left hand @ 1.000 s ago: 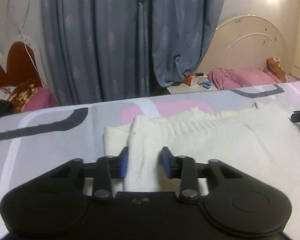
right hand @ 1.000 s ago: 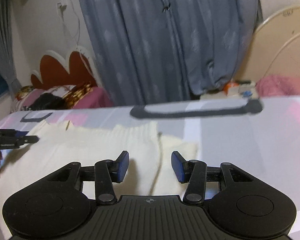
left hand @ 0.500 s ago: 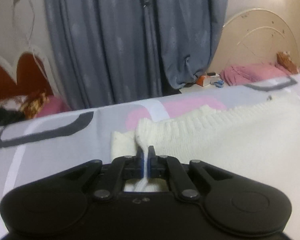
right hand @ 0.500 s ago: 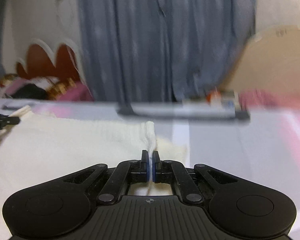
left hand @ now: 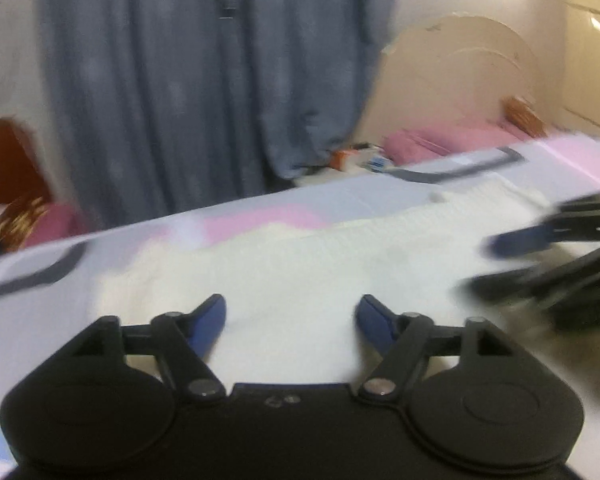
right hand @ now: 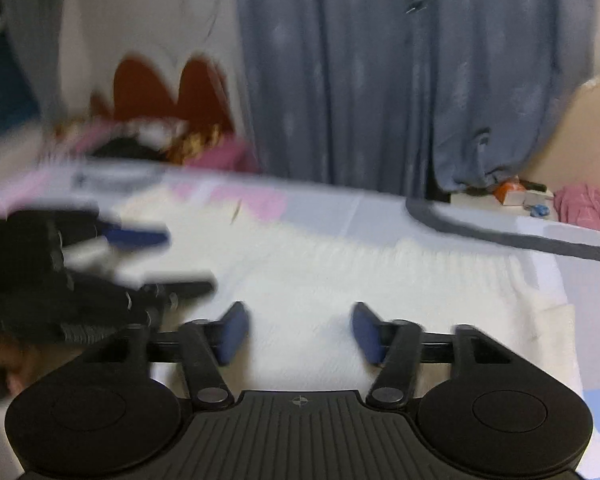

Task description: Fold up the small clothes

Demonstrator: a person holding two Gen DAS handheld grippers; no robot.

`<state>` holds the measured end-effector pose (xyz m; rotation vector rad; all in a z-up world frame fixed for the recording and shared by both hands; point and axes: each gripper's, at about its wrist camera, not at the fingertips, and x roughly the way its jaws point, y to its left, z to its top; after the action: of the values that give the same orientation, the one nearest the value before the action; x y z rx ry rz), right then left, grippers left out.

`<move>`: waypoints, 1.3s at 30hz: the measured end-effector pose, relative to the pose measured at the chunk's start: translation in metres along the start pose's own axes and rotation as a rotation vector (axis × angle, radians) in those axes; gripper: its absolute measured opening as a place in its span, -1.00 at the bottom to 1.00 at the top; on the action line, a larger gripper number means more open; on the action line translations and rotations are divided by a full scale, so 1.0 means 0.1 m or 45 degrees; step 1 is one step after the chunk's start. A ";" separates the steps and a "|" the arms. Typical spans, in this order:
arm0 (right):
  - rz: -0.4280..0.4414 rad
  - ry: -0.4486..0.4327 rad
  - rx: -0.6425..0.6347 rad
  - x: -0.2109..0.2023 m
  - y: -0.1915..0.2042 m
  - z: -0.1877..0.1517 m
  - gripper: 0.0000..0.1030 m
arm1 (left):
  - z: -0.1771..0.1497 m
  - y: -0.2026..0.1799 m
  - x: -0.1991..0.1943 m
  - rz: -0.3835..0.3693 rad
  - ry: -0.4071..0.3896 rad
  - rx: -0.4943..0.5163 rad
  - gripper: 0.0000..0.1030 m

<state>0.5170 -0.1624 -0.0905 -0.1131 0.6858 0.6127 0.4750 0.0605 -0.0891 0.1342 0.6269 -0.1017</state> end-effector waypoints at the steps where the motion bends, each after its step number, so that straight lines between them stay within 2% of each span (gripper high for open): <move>1: -0.032 -0.005 0.004 -0.06 -0.09 -0.03 -0.04 | -0.05 0.12 -0.06 0.038 -0.015 -0.008 0.56; 2: -0.139 -0.016 0.028 -0.17 -0.27 -0.07 -0.04 | -0.14 0.29 -0.11 0.086 -0.021 -0.007 0.60; 4: -0.296 -0.015 0.136 -0.31 -0.61 -0.20 -0.03 | -0.19 0.48 -0.13 0.111 -0.018 -0.035 0.66; 5: -0.309 0.001 0.193 -0.35 -0.75 -0.26 -0.03 | -0.16 0.49 -0.15 0.123 -0.019 -0.052 0.53; 7: -0.296 -0.058 0.218 -0.47 -0.71 -0.26 -0.03 | -0.07 0.35 -0.27 0.155 -0.078 -0.048 0.41; 8: -0.264 -0.105 0.191 -0.54 -0.59 -0.24 -0.03 | -0.04 0.20 -0.36 0.110 -0.123 -0.037 0.47; 10: -0.133 -0.150 0.123 -0.62 -0.26 -0.22 -0.03 | -0.02 -0.12 -0.41 0.020 -0.139 0.012 0.53; 12: -0.039 -0.102 -0.005 -0.54 0.08 -0.23 -0.03 | -0.06 -0.42 -0.40 -0.046 -0.107 0.097 0.57; 14: -0.003 -0.058 -0.067 -0.46 0.27 -0.30 -0.03 | -0.20 -0.63 -0.37 -0.020 -0.081 0.205 0.56; 16: -0.025 -0.028 -0.057 -0.46 0.25 -0.39 -0.03 | -0.36 -0.53 -0.43 -0.022 -0.076 0.180 0.59; 17: -0.040 -0.028 -0.025 -0.52 0.15 -0.44 -0.03 | -0.41 -0.42 -0.48 -0.021 -0.072 0.152 0.69; 19: -0.121 -0.025 0.041 -0.65 -0.09 -0.53 -0.03 | -0.54 -0.18 -0.55 0.053 -0.042 0.127 0.78; 21: -0.142 -0.025 0.095 -0.81 -0.26 -0.65 -0.04 | -0.58 -0.02 -0.67 0.078 -0.039 0.054 0.60; 22: -0.153 -0.030 0.115 -0.86 -0.26 -0.64 -0.04 | -0.55 -0.02 -0.74 0.092 -0.044 0.003 0.44; 24: -0.144 -0.087 0.132 -0.98 -0.04 -0.59 -0.04 | -0.50 -0.11 -0.87 0.050 -0.061 -0.100 0.46; 26: -0.043 -0.116 0.138 -0.98 0.27 -0.55 -0.04 | -0.52 -0.29 -0.95 0.004 -0.050 -0.161 0.48; 29: 0.011 -0.041 -0.002 -0.91 0.78 -0.69 -0.04 | -0.69 -0.58 -1.05 -0.042 0.013 -0.104 0.50; 31: 0.007 0.004 -0.021 -0.85 0.95 -0.82 -0.05 | -0.84 -0.66 -1.08 -0.009 0.012 -0.045 0.53; 33: -0.019 -0.003 -0.042 -0.92 0.98 -0.90 -0.06 | -0.90 -0.58 -1.12 0.000 0.006 -0.037 0.60; 34: -0.026 -0.001 -0.038 -0.99 0.96 -0.92 -0.09 | -0.94 -0.49 -1.16 0.044 0.010 -0.034 0.62; 35: -0.046 0.004 -0.029 -1.08 0.91 -0.98 -0.21 | -0.99 -0.37 -1.21 0.079 0.019 -0.038 0.67; 37: -0.125 0.024 0.013 -1.21 0.65 -1.10 -0.53 | -1.10 -0.11 -1.31 0.096 0.059 -0.102 0.74; 38: -0.155 0.036 0.052 -1.31 0.53 -1.19 -0.84 | -1.14 -0.01 -1.36 0.082 0.072 -0.148 0.76; 39: -0.177 0.044 0.099 -1.36 0.44 -1.24 -1.00 | -1.15 0.06 -1.38 0.082 0.097 -0.189 0.78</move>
<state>0.3407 -0.2298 -0.0972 -0.0988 0.7279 0.4508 0.2982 0.0919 -0.0992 0.0151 0.7035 0.0122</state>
